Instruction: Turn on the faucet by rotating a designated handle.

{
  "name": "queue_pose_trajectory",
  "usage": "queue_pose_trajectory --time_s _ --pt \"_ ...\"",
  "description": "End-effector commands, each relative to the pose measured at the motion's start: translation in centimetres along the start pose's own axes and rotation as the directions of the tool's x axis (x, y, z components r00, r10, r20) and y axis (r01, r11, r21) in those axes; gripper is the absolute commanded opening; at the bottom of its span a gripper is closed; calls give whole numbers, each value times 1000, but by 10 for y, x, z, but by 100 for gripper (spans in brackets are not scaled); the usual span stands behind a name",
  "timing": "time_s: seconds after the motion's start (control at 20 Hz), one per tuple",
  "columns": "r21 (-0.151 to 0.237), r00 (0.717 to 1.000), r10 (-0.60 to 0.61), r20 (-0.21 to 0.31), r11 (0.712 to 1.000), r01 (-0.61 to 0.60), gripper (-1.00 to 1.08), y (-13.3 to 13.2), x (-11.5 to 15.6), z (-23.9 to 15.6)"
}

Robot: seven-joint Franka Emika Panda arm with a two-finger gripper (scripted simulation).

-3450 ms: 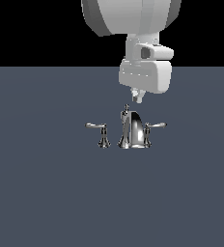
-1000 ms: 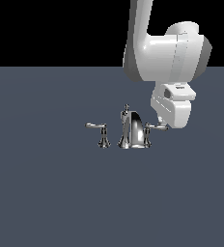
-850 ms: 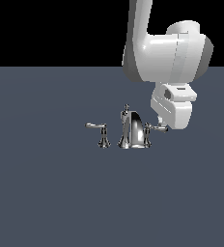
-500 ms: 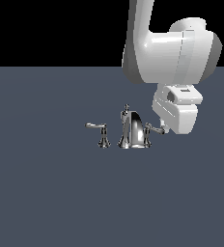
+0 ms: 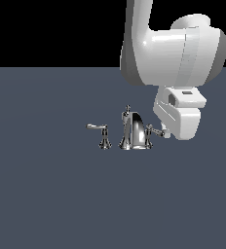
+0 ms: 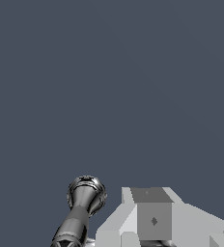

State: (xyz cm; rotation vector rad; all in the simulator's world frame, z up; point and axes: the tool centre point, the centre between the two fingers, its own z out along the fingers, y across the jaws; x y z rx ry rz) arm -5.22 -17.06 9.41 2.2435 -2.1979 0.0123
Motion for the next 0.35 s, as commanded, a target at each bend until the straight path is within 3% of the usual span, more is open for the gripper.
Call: queue_pose_trajectory --time_s 0.0,0.3 --pt "-3 1000 -17 5 1000 17 -100 3 -20 0" --pt "-4 1000 -18 6 1000 18 -100 13 -39 -1"
